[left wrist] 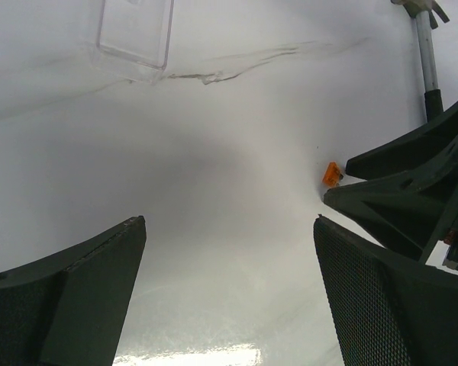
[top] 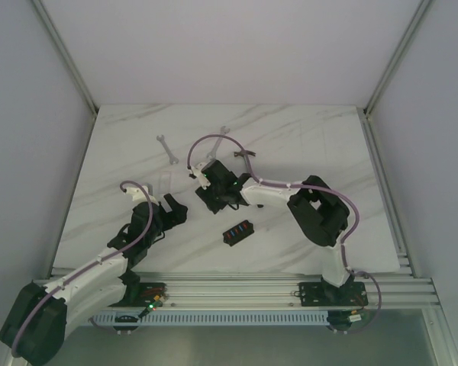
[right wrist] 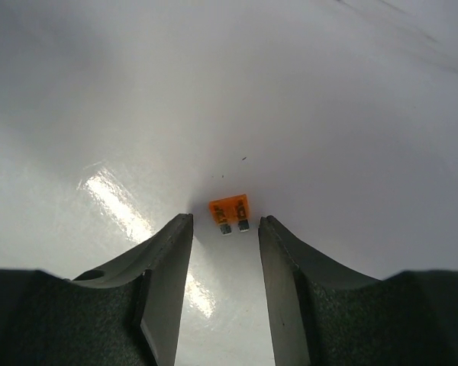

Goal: Snap on the fuse box
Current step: Pick up the fuse from the center of the board.

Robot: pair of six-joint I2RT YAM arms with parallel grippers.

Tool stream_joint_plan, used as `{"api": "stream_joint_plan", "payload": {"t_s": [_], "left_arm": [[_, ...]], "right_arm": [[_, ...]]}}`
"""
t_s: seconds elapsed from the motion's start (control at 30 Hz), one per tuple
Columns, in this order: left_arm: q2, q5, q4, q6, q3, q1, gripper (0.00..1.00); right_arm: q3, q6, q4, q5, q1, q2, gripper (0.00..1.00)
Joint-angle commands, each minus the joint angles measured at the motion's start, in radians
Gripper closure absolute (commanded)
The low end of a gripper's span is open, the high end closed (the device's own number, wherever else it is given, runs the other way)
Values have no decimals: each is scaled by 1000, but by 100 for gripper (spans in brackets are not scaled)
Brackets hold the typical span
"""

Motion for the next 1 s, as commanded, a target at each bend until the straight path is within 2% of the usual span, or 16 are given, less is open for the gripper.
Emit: {"api": "stream_joint_plan", "payload": {"t_s": [0.0,0.33,0.97], "left_arm": [[-9,18,-8,-11,-6,6,0],[2,25,3,-13,-6,6,0],[32,41,29,-22,-5,6,0]], "right_arm": [[37,-70,-26,28,6,50,54],[71,-122,-60,6,5,111,63],[42,-29,-129,81,21,63,63]]}}
